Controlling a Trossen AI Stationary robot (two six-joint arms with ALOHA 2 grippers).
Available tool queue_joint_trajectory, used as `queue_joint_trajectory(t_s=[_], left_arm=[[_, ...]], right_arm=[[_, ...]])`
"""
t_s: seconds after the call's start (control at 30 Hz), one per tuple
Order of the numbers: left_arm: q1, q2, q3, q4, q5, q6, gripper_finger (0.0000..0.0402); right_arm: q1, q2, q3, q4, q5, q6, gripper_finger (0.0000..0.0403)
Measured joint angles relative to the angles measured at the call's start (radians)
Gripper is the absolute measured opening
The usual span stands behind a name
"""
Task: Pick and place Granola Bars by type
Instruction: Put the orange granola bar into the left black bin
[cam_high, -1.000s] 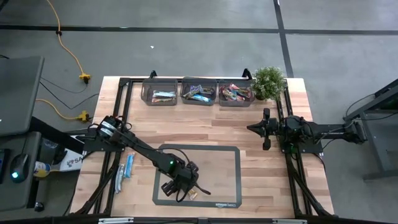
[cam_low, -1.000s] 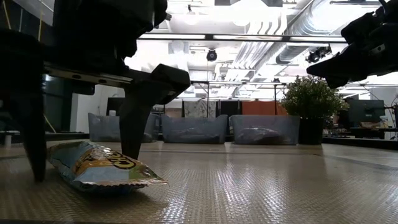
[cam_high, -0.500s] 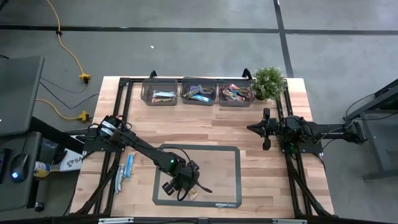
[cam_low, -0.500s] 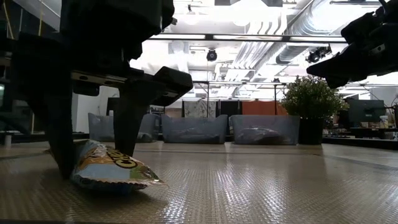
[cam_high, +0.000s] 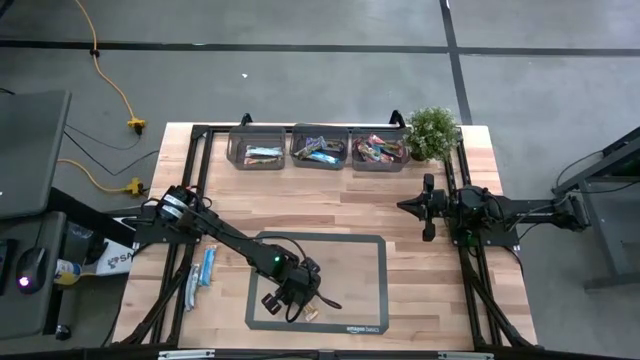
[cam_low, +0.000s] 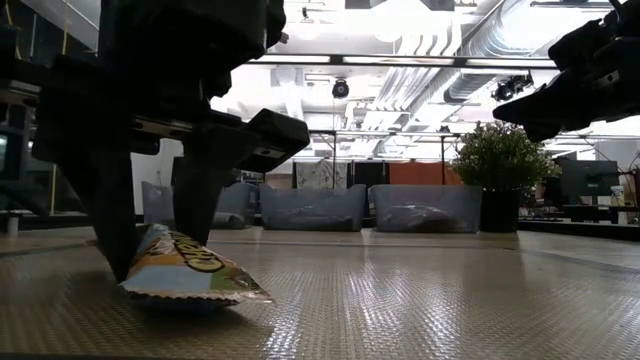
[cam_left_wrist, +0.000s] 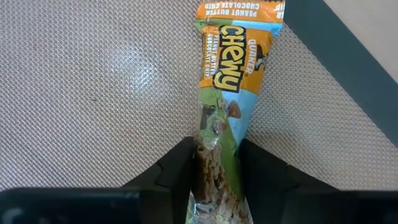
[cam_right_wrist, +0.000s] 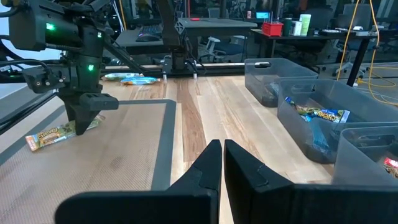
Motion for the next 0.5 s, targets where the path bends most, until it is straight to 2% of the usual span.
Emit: queue_joint_trajectory(t_s=[0.27,0.5], left_arm=[[0.000,0.000,0.000,0.000,0.002,-0.003,0.0095],[0.002,-0.018,-0.005,0.009,0.001,-0.033,0.0090]], right_arm=[[0.000,0.000,0.000,0.000,0.000,0.000,0.0002],[0.000,0.000,0.000,0.000,0.000,0.000,0.0002]])
